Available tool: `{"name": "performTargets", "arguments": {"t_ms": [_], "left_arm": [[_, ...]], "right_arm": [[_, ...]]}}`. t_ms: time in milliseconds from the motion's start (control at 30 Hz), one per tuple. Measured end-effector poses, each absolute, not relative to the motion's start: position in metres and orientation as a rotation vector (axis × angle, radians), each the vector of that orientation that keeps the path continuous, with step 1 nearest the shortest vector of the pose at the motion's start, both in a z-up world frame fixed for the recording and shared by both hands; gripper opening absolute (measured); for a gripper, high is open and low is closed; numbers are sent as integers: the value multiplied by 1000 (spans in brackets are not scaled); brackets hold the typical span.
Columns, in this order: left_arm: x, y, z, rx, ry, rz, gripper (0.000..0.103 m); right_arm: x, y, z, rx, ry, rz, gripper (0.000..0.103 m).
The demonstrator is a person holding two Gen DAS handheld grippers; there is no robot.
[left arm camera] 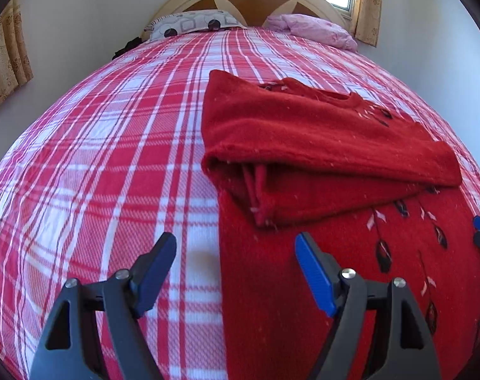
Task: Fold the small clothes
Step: 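Grasp the folded sweater edge with the left gripper and fold it over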
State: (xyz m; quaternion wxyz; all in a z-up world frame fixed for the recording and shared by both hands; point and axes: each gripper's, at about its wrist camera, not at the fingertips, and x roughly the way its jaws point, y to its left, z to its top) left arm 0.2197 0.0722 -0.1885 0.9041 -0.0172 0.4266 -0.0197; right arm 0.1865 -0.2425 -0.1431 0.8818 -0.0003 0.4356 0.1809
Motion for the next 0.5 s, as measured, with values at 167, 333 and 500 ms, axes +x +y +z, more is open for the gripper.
{"name": "performTargets", "arguments": {"t_ms": [167,333,500], "left_arm": [[201,73,-189,-41,890,-44,80],[178,73,-186,-27,886,-57,80],[151,71,-185,-14,891,-81,80]], "right_arm": [[159,-247,-144,2,892,360,61],[134,-250,-138,11,897,360,61],[108,-253,-136,-7,899,348,61]]}}
